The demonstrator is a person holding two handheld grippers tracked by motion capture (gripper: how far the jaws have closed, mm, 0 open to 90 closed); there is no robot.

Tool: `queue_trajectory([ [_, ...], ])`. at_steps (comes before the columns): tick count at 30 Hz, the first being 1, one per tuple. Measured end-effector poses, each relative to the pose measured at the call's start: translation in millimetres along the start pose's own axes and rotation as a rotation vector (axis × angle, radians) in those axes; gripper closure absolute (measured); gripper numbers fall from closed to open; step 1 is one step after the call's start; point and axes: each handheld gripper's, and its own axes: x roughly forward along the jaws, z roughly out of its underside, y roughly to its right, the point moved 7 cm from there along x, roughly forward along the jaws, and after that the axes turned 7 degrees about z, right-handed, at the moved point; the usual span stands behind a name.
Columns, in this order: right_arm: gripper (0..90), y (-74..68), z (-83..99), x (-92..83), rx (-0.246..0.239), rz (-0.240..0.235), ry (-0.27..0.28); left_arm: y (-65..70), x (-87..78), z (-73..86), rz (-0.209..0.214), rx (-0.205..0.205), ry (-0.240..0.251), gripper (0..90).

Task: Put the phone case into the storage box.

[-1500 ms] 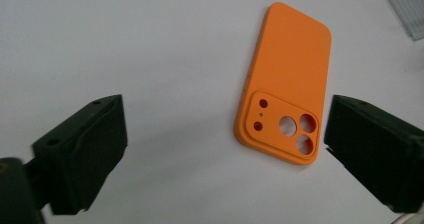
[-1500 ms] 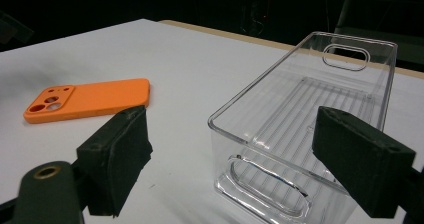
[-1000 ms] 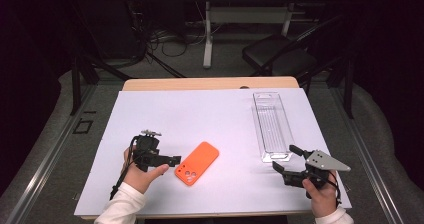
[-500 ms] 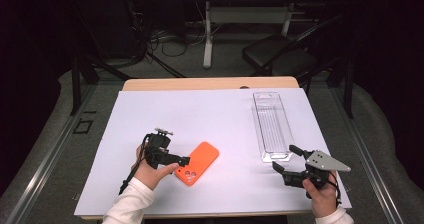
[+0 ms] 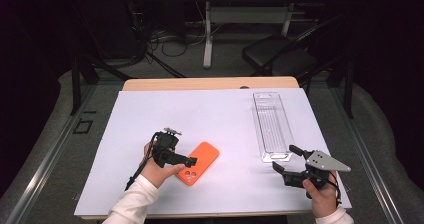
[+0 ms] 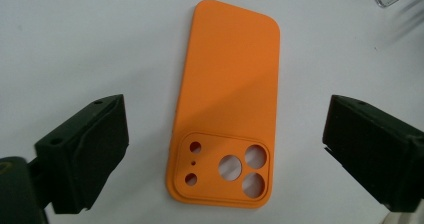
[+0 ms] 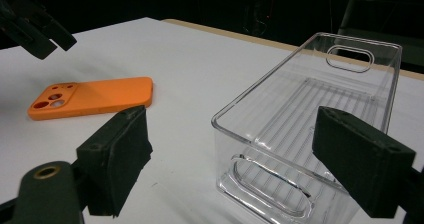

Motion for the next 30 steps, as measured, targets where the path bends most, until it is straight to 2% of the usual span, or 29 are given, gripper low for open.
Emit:
queue_trajectory([
  [6, 14.4, -0.6, -0.4, 0.2, 0.002, -0.002, 0.006, 3.0, 4.7, -2.6, 0.022, 0.025, -0.006, 0.5],
  [10, 14.4, -0.7, 0.1, -0.1, 0.001, -0.004, -0.002, 3.3, 8.6, -3.0, -0.004, 0.045, -0.023, 0.5],
  [13, 14.4, -0.6, -0.3, 0.4, 0.001, -0.003, 0.006, 3.4, 11.6, -2.6, -0.016, 0.088, -0.046, 0.5],
  [15, 14.4, -0.3, 0.1, 0.2, 0.002, -0.001, 0.001, 3.8, 13.6, -2.9, -0.024, 0.102, -0.053, 0.5],
  [20, 14.4, -0.4, -0.3, 0.2, 0.0, -0.003, 0.005, 6.5, 19.1, -4.4, -0.028, 0.127, -0.051, 0.5],
  [25, 14.4, -0.2, 0.0, -0.3, -0.002, -0.002, -0.001, 6.5, 19.1, -4.4, -0.028, 0.127, -0.051, 0.5],
  [26, 14.4, -0.2, 0.0, -0.3, -0.002, -0.002, -0.001, 7.7, 30.2, -1.9, -0.019, 0.14, -0.069, 0.5],
  [28, 14.4, -0.4, 0.0, -0.3, -0.002, -0.003, -0.001, 7.7, 30.2, -1.9, -0.019, 0.14, -0.069, 0.6],
  [29, 14.4, -0.4, 0.0, -0.3, -0.002, -0.003, -0.001, 7.9, 37.0, 0.4, -0.016, 0.159, -0.095, 0.6],
  [30, 14.4, -0.8, 0.3, -0.1, -0.002, -0.005, -0.003, 8.4, 39.7, 0.7, -0.013, 0.165, -0.096, 0.6],
])
